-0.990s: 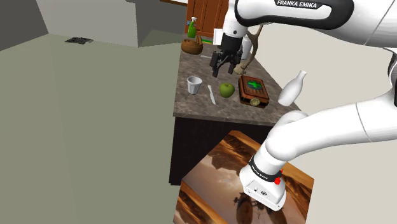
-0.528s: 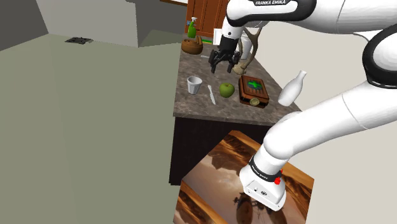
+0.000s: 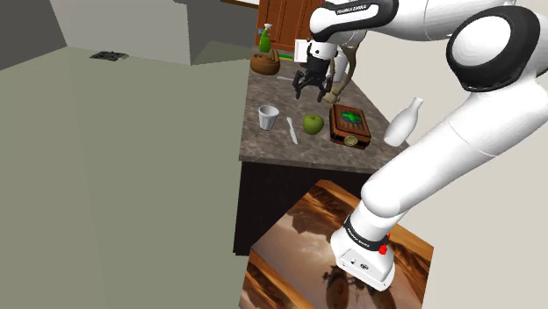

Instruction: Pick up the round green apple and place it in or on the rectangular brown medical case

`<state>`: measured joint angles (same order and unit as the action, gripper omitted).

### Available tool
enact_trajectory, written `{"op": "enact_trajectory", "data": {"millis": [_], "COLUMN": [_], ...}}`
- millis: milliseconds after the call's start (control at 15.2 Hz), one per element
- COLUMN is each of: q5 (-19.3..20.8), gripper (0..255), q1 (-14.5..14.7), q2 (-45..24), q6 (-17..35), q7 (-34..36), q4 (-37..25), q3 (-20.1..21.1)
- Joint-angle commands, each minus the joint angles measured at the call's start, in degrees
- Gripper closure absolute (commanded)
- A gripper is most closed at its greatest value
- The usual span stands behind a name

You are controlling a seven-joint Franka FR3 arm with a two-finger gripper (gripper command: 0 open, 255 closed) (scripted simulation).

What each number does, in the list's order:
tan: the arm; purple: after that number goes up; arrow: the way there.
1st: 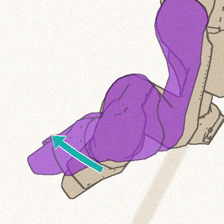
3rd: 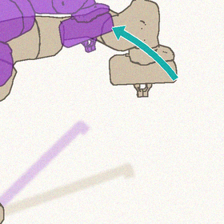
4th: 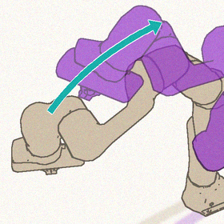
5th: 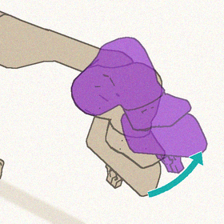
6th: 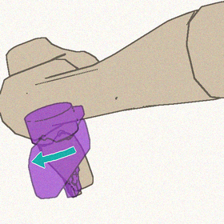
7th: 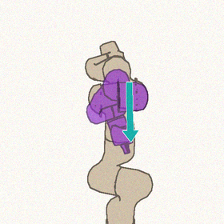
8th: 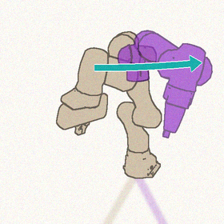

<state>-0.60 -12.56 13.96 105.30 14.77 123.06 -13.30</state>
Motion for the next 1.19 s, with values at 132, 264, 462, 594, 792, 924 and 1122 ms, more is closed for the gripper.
{"op": "enact_trajectory", "data": {"millis": [132, 264, 462, 594, 792, 924, 1122], "q5": [-2.13, -3.51, -5.87, -7.61, -8.59, -8.82, -9.23], "gripper": [0, 0, 0, 0, 0, 0, 0], "q1": [-2.38, -3.57, -5.49, -6.89, -7.49, -7.42, -7.32], "q2": [-6.29, -9.54, -14.40, -17.62, -19.25, -19.57, -20.14], "q6": [1.84, 2.42, 3.07, 3.35, 4.92, 6.41, 8.61], "q7": [0.49, 0.62, 0.71, 0.73, 0.60, 0.45, 0.18], "q4": [-3.29, -5.25, -8.24, -10.26, -9.88, -8.69, -6.99], "q3": [-3.28, -4.83, -7.01, -8.34, -8.74, -8.65, -8.50]}}
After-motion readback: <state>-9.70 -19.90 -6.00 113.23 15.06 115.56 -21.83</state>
